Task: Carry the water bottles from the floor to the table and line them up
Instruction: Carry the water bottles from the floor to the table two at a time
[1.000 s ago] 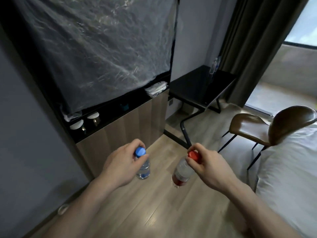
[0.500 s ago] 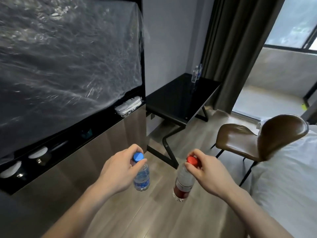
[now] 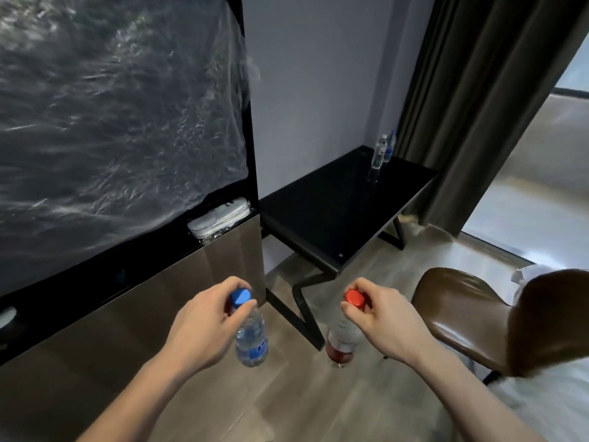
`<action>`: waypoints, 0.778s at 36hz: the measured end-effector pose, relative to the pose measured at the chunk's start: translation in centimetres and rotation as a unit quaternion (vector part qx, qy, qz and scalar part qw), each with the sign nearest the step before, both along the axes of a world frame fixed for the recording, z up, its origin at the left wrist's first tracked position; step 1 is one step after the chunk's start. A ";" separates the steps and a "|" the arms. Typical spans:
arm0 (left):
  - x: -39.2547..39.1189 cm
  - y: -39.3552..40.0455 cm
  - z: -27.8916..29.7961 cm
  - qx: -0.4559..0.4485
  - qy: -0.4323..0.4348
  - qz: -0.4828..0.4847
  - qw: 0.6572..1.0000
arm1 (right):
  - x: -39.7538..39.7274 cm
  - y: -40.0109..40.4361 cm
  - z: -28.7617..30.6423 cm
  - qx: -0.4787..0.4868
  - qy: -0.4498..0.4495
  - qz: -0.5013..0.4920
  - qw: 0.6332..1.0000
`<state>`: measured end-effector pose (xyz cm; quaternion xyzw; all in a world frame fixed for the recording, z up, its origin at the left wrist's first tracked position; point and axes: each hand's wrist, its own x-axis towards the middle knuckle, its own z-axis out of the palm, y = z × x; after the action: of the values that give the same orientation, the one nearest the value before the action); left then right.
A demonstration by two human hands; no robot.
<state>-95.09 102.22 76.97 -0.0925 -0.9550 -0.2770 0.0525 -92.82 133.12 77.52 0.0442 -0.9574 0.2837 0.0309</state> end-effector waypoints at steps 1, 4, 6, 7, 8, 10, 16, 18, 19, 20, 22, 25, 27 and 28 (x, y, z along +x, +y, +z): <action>-1.2 0.8 0.0 -0.002 0.001 -0.003 1.000 | -1.2 0.9 0.0 -0.007 0.000 -0.003 1.000; -5.0 3.3 -0.4 -0.014 -0.006 -0.014 1.000 | -4.7 3.3 -0.3 -0.017 0.000 -0.015 1.000; -7.9 4.9 -0.9 -0.016 -0.010 -0.022 1.000 | -7.2 4.6 -0.5 -0.017 -0.001 -0.022 1.000; -9.3 5.6 -1.2 -0.015 -0.011 -0.026 0.999 | -8.4 5.1 -0.7 -0.016 -0.001 -0.025 1.000; -10.7 6.3 -1.4 -0.014 -0.011 -0.031 0.999 | -9.7 5.7 -0.8 -0.015 -0.003 -0.029 0.999; -13.3 7.4 -1.7 -0.013 -0.013 -0.041 0.999 | -11.7 6.7 -0.9 -0.010 -0.008 -0.032 0.999; -23.0 12.0 -1.7 -0.008 -0.015 -0.083 0.996 | -18.2 11.0 -0.8 -0.008 -0.008 -0.071 0.997; -26.1 13.9 -1.6 -0.019 -0.011 -0.102 0.995 | -20.0 12.5 -1.0 -0.008 -0.001 -0.090 0.996; -27.3 14.9 -1.5 -0.025 -0.011 -0.113 0.993 | -20.8 13.3 -1.2 -0.010 -0.003 -0.095 0.995; -28.4 16.0 -1.5 -0.029 -0.011 -0.123 0.992 | -21.4 14.0 -1.3 -0.013 -0.006 -0.099 0.995; -30.4 18.1 -1.4 -0.026 -0.014 -0.134 0.991 | -22.8 15.8 -1.5 -0.021 -0.010 -0.111 0.994; -33.4 21.1 -1.6 -0.011 -0.022 -0.141 0.990 | -25.3 18.8 -1.6 -0.027 -0.014 -0.127 0.991; -35.3 23.1 -2.0 -0.008 -0.025 -0.139 0.990 | -27.2 20.9 -1.8 -0.028 -0.015 -0.129 0.991; -36.3 24.2 -2.2 -0.007 -0.028 -0.135 0.990 | -28.2 22.0 -1.9 -0.026 -0.015 -0.129 0.991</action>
<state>-131.37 126.37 74.80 -0.2134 -0.9367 -0.2772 -0.0132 -121.00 155.14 75.61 -0.0847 -0.9478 0.3026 0.0542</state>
